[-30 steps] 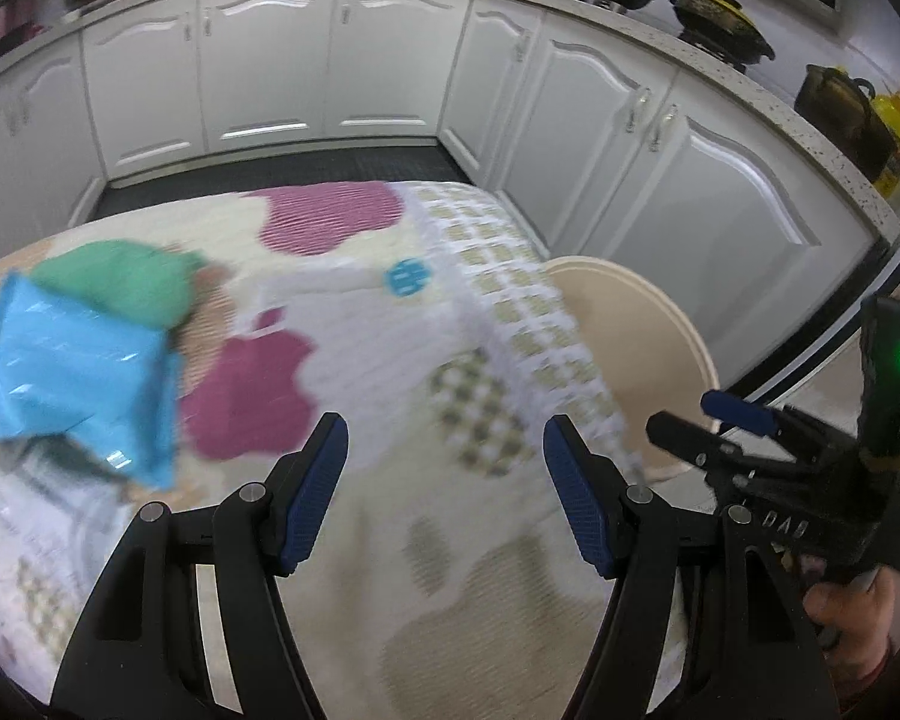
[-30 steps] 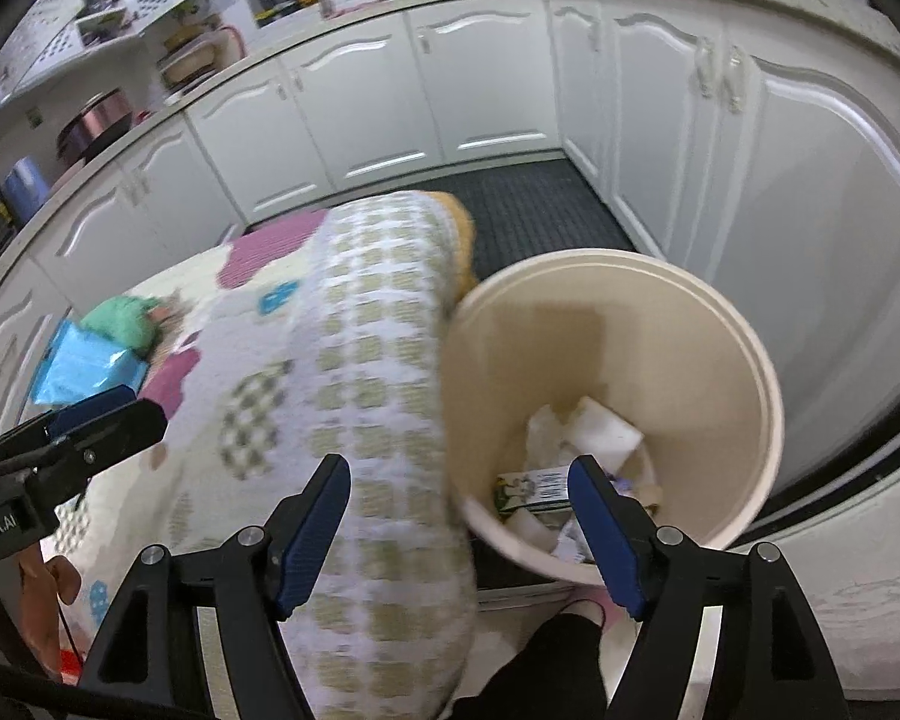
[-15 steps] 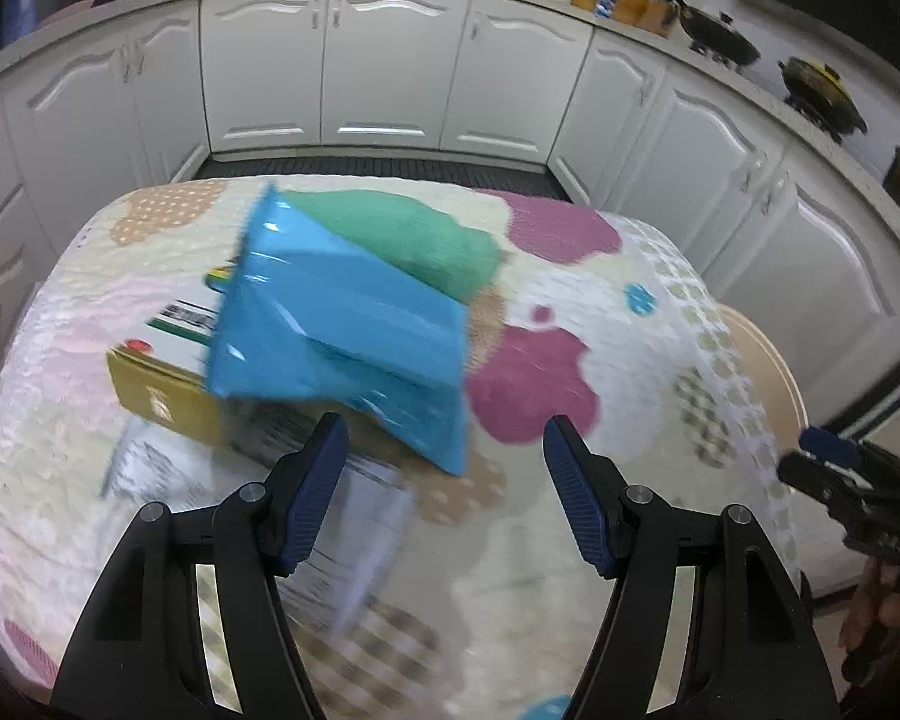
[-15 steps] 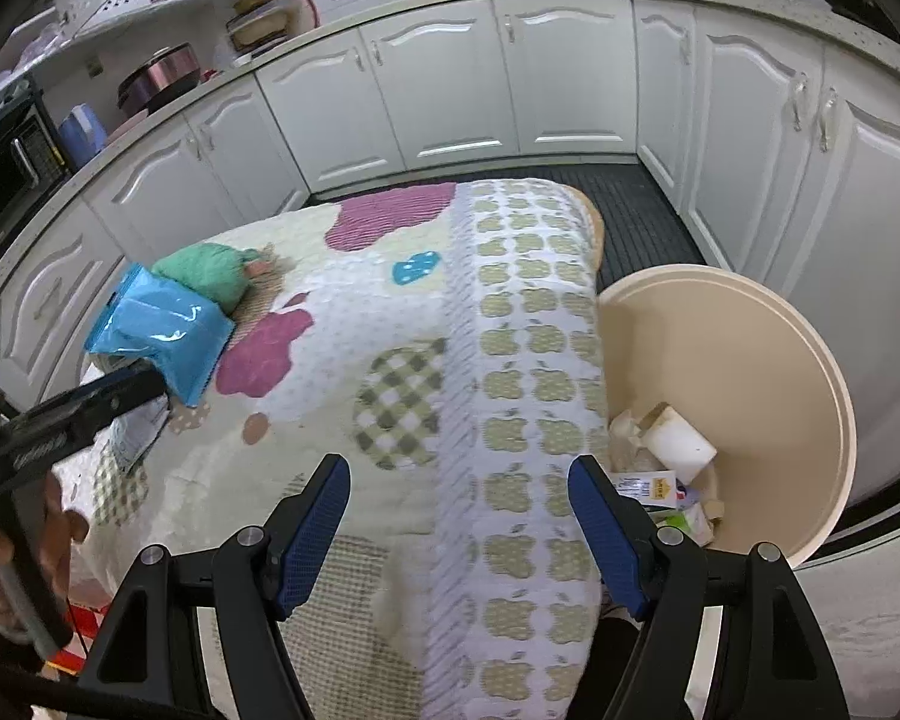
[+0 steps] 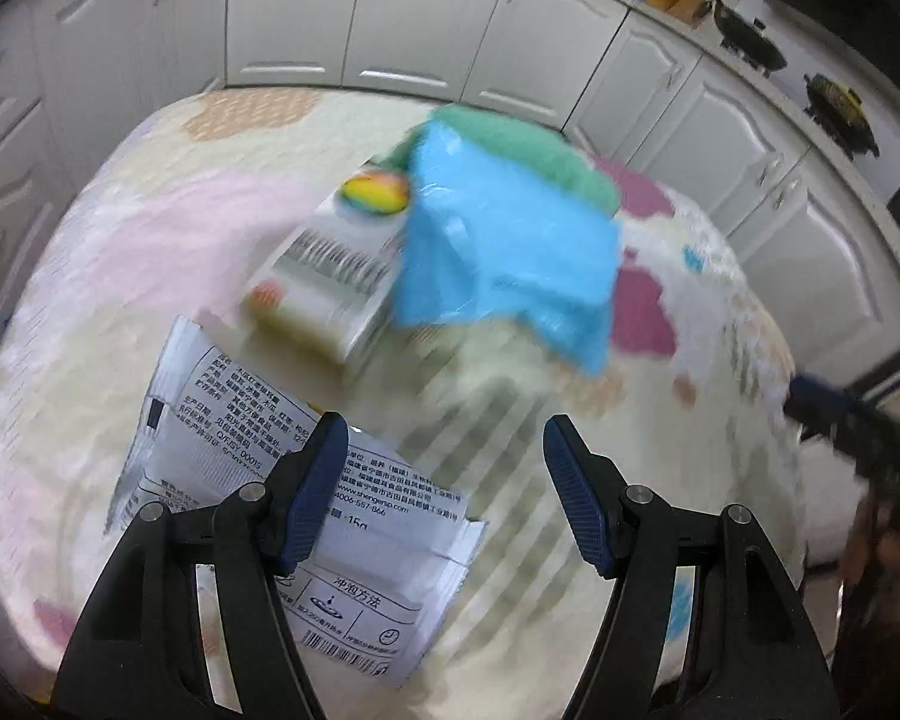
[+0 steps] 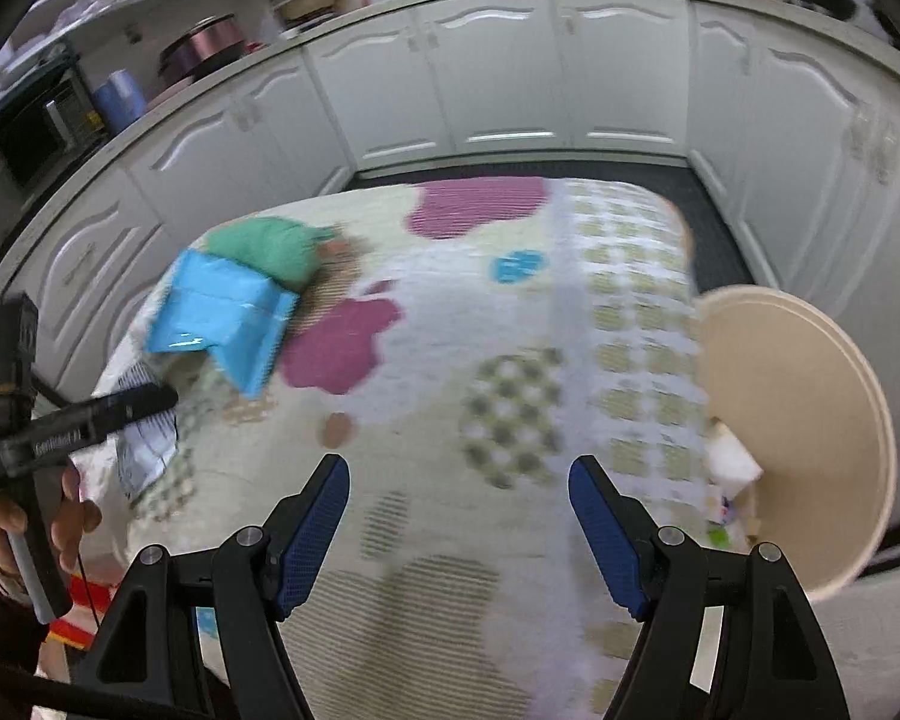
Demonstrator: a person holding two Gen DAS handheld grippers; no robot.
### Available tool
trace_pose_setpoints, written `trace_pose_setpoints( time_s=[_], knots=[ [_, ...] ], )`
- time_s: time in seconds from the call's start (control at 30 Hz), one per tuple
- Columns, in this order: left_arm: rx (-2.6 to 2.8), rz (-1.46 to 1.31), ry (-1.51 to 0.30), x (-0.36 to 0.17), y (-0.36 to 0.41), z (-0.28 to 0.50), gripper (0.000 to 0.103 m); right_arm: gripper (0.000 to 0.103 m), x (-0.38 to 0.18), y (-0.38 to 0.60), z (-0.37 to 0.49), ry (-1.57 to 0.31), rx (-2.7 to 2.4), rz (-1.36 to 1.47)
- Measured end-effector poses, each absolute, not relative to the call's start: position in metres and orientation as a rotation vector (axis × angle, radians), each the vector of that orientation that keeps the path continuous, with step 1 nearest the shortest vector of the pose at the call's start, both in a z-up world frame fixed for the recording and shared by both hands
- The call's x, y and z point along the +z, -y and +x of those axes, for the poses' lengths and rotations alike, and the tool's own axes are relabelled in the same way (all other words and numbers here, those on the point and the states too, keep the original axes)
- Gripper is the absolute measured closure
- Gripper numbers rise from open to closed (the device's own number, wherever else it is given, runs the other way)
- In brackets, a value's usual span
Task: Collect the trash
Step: 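Move both open tools back toward the blue wipe pack and medicine box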
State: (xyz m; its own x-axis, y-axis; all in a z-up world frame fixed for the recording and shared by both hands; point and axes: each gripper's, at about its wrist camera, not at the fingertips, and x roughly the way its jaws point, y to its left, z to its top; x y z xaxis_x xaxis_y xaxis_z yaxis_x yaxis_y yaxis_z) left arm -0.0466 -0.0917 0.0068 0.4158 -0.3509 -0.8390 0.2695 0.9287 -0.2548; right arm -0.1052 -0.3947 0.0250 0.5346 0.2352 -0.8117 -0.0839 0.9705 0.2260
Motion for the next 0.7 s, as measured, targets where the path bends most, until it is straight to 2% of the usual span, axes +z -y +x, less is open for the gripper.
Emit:
trace_pose_setpoints(
  time_s=[0.23, 0.33, 0.4, 0.47, 0.7],
  knots=[
    [-0.416, -0.124, -1.07, 0.028, 0.047, -0.079, 0.036, 0.027, 0.02, 0.324, -0.072, -0.994, 0.371, 0.043],
    [-0.424, -0.154, -1.057, 0.041, 0.035, -0.089, 0.036, 0.022, 0.021, 0.295, -0.054, -0.986, 0.438, -0.064],
    [-0.416, -0.18, -1.055, 0.048, 0.028, -0.096, 0.033, 0.021, 0.021, 0.275, -0.041, -0.983, 0.476, -0.167],
    [-0.385, -0.209, -1.047, 0.052, 0.02, -0.102, 0.024, 0.021, 0.022, 0.261, -0.032, -0.974, 0.518, -0.243],
    [-0.138, -0.302, -1.064, 0.033, -0.012, -0.115, 0.024, 0.02, 0.002, 0.232, 0.004, -0.991, 0.591, -0.399]
  ],
)
